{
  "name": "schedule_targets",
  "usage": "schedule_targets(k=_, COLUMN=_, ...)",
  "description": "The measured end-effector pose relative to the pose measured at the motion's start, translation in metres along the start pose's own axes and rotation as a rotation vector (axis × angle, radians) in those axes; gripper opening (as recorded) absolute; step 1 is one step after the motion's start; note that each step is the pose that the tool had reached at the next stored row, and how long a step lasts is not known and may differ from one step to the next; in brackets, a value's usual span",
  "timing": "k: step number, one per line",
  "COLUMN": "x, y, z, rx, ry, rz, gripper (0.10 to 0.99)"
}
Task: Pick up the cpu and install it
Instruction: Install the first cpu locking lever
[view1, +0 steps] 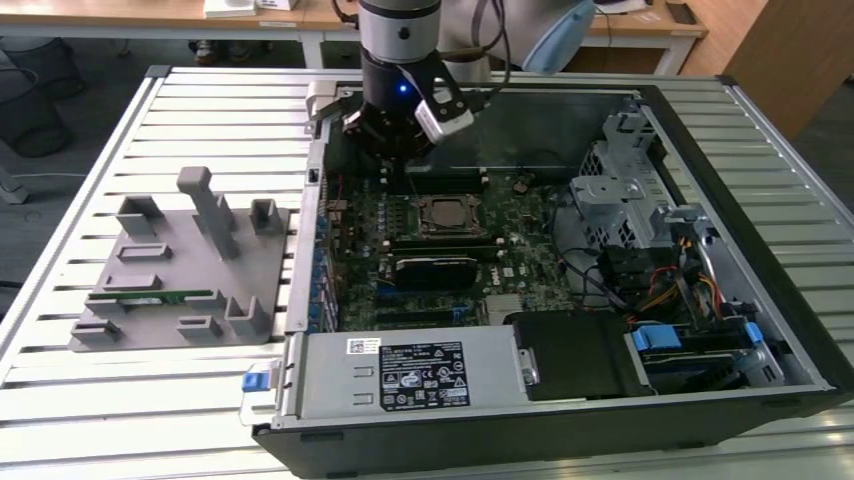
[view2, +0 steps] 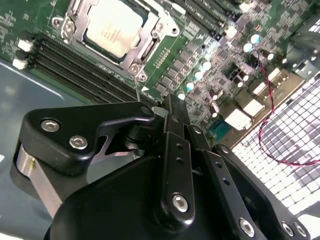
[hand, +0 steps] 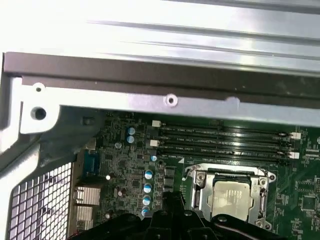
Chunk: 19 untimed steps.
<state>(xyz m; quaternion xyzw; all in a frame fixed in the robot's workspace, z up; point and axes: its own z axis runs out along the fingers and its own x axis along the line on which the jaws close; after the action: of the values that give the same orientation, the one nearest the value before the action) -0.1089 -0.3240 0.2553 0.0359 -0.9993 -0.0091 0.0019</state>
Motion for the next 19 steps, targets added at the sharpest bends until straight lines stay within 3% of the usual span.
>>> schedule_targets(k=12, x=0.0002, y=0.0153, z=0.0007, rx=0.000, ry=0.0002, rz=-0.006, gripper=0.106)
schedule_targets(k=19, x=-0.0041, y=0.0171, z=0.0008, rx=0.000, ry=0.0002, rz=-0.009, gripper=0.106)
